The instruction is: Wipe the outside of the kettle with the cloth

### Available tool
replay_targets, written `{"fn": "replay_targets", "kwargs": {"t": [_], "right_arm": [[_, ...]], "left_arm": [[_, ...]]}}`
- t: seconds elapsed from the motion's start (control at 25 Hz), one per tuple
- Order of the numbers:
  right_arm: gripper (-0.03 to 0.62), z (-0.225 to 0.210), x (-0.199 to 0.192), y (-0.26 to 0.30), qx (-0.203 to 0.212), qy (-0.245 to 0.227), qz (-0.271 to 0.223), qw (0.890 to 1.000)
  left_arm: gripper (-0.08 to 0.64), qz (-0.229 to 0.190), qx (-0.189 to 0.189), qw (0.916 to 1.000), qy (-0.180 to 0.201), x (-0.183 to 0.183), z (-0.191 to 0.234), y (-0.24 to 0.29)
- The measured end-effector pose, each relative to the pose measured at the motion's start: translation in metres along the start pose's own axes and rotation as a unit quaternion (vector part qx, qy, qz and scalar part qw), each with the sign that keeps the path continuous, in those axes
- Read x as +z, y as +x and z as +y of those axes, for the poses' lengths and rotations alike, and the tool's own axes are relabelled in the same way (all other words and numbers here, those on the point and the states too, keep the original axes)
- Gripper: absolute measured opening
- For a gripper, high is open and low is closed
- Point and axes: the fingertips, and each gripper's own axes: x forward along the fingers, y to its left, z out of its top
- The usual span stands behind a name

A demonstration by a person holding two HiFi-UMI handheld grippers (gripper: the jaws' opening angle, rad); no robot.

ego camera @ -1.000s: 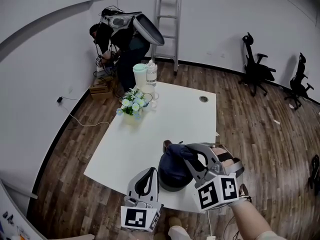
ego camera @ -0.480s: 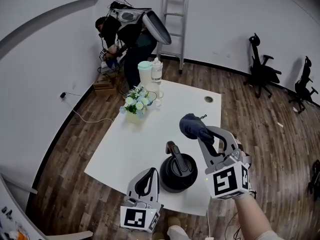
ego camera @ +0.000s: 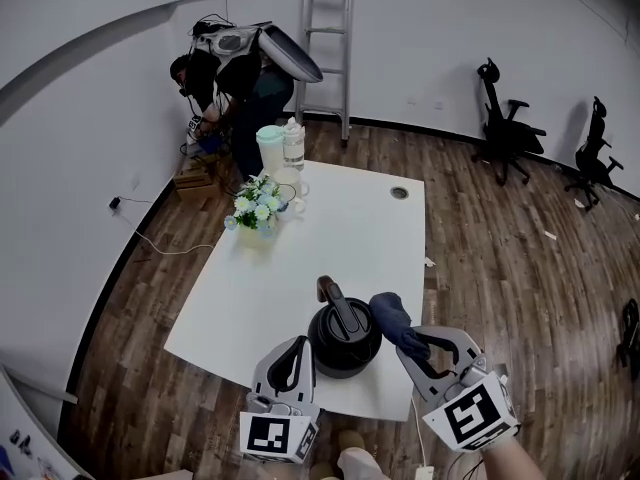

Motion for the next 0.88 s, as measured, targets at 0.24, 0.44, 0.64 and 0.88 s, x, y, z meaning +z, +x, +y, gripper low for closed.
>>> {"fn": "replay_targets", "kwargs": {"t": [0.24, 0.44, 0.64, 0.88], "right_arm": [[0.063, 0.033, 0.024, -0.032, -0.001, 0.002, -0.022, 1.0], [0.063, 0.047, 0.039, -0.062, -0.009, 0.014, -0.043, 0.999], [0.063, 0.081, 0.031, -0.076, 0.008, 0.038, -0.035, 0.999], [0.063, 0.115, 0.007, -0.081, 0.014, 0.086, -0.022, 0.996]], "left_arm": [[0.006, 0.003, -0.031, 0.9995, 0.003, 0.004, -0.027, -0.011], [0.006, -0.006, -0.046, 0.9989, 0.001, 0.016, -0.044, -0.028], [0.006, -0.002, -0.041, 0.9987, -0.03, 0.009, -0.05, -0.061], [0.006, -0.002, -0.067, 0.9973, -0.028, 0.003, -0.068, -0.085]]}}
